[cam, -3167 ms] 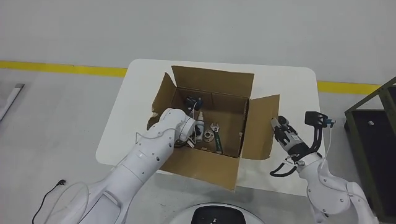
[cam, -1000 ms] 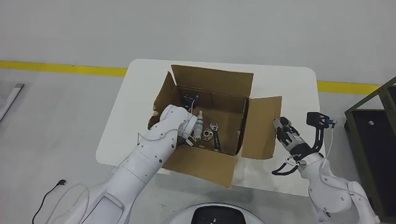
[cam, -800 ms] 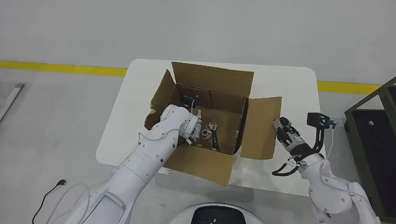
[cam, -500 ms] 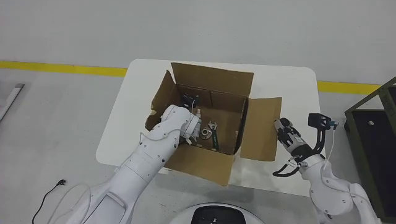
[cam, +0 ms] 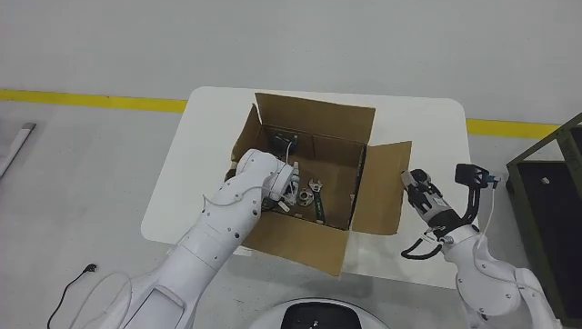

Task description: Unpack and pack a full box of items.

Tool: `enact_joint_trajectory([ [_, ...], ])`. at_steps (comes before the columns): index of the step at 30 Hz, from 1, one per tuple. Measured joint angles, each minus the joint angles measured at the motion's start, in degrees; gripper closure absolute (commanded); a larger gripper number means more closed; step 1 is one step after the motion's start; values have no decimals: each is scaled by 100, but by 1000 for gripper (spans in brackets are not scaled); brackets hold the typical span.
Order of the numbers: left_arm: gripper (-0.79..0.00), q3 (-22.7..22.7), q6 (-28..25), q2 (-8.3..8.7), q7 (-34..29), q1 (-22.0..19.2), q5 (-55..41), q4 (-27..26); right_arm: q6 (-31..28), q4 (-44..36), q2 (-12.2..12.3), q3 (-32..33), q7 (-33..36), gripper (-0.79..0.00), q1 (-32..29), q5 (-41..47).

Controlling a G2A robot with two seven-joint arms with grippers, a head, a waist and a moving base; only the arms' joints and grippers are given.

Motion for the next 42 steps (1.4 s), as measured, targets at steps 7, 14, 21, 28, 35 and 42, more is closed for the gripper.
enact_joint_trajectory([
  [7, -785, -138, -148, 33, -45, 136, 25, -308, -320, -144, -7, 184, -735, -400, -37, -143],
  [14, -785, -213, -376, 71, 7, 261, 190, -496, -482, -71, -34, 144, -1626, 0, -170, -614],
  [21, -785, -112, -482, 51, 18, 230, 536, -392, -458, -14, -55, 83, -1800, 0, -202, -674],
  [28, -419, 13, -448, -24, 144, 155, 673, -81, -469, 10, -65, 91, -1811, 0, -201, -664],
  [35, -683, 78, -331, -103, 229, 81, 738, 278, -504, 24, -71, 127, -1802, 0, -177, -661],
  [42, -776, 97, -249, -176, 282, 16, 766, 559, -509, 15, -79, 157, -1797, 0, -198, -666],
])
